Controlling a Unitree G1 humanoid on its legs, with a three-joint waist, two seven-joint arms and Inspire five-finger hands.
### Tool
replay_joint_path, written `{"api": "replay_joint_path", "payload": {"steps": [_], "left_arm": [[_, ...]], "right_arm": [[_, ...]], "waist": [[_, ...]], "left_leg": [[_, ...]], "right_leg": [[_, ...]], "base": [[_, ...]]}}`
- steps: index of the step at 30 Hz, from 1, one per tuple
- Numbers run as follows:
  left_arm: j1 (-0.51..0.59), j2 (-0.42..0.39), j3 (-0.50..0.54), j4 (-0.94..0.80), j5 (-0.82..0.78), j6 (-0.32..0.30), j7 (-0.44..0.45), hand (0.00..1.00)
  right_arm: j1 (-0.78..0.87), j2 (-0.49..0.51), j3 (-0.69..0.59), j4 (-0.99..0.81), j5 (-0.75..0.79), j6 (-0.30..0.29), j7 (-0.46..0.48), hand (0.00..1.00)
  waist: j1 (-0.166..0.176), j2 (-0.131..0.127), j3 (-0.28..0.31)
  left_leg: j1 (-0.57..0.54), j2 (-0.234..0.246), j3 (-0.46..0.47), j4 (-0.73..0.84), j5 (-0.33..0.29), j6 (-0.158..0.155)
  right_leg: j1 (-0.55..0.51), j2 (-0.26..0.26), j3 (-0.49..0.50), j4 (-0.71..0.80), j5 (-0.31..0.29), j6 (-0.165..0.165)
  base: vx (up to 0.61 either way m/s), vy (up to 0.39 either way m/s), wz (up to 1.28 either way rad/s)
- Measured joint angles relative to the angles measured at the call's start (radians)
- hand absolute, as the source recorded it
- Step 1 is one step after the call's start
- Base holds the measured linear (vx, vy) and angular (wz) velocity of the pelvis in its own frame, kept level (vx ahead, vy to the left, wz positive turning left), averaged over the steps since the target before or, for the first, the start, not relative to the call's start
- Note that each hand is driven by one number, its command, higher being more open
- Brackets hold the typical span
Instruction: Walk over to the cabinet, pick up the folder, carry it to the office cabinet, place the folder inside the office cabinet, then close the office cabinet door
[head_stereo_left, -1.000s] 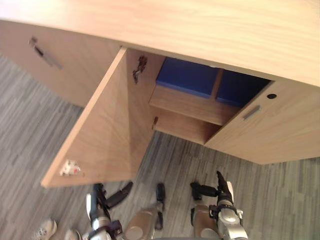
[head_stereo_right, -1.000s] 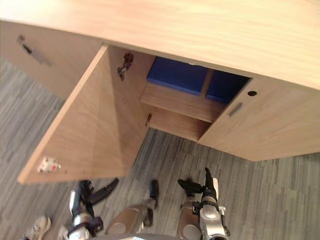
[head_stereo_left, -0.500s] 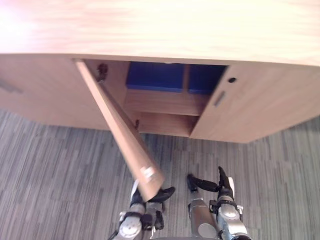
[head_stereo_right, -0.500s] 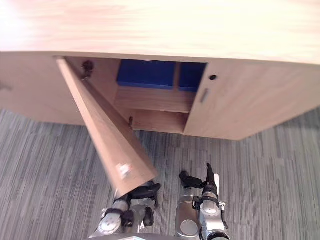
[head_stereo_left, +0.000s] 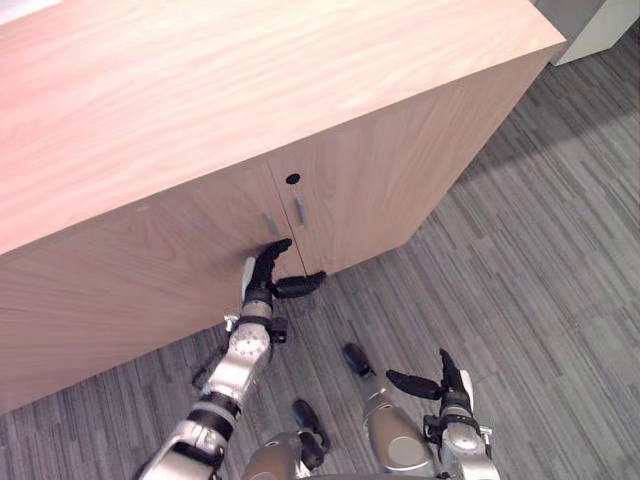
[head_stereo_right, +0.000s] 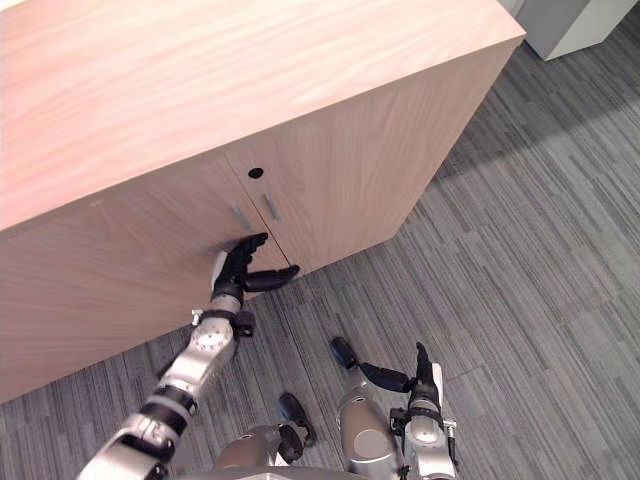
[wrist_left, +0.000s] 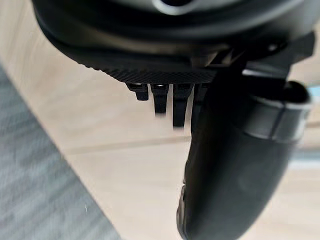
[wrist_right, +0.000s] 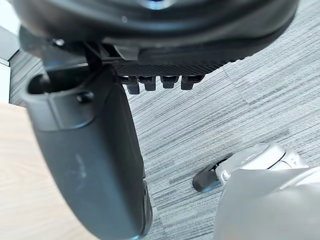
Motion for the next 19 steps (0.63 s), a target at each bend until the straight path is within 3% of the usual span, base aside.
{"api": "replay_joint_path", "payload": {"steps": [4,7,10,12,19], "left_arm": [[0.039,-0.019,0.000,-0.080,0.018,-0.006,-0.009,1.00],[0.199,-0.061,-0.001,-0.211,0.015,-0.033,-0.044,1.00],[0.356,-0.092,0.004,-0.263,0.005,-0.071,-0.093,1.00],[0.454,-0.106,0.059,-0.236,-0.017,-0.071,-0.134,1.00],[0.541,-0.112,0.307,0.083,0.033,-0.043,-0.173,1.00]], "right_arm": [[-0.003,-0.008,-0.004,0.012,0.000,0.001,0.009,1.00],[-0.008,-0.022,-0.021,0.042,0.000,0.009,0.009,1.00],[-0.009,-0.043,-0.035,0.083,0.000,0.027,0.009,1.00],[-0.013,-0.052,-0.037,0.086,0.000,0.034,0.013,1.00],[-0.029,-0.062,-0.074,0.086,-0.001,0.038,0.034,1.00]], "waist": [[0.002,0.003,-0.002],[0.004,0.023,-0.014],[0.042,0.048,-0.034],[0.071,0.058,-0.043],[0.132,0.056,-0.078]], "left_leg": [[-0.004,-0.008,-0.013,0.006,0.004,0.005],[-0.002,-0.005,-0.038,0.007,0.007,0.009],[0.014,0.005,-0.064,-0.001,0.012,0.003],[0.032,0.010,-0.074,-0.011,0.017,-0.005],[0.056,0.022,-0.112,-0.030,0.027,-0.018]], "right_leg": [[0.008,-0.012,-0.016,-0.007,0.008,-0.001],[0.028,-0.016,-0.045,-0.023,0.009,-0.007],[0.051,-0.009,-0.074,-0.023,0.003,-0.016],[0.068,-0.003,-0.087,-0.025,-0.003,-0.020],[0.098,0.006,-0.131,-0.029,-0.038,-0.031]], "base": [[-0.06,-0.011,0.11],[-0.01,-0.039,0.23],[0.04,-0.043,0.22],[0.03,-0.052,0.11],[0.02,-0.049,0.14]]}}
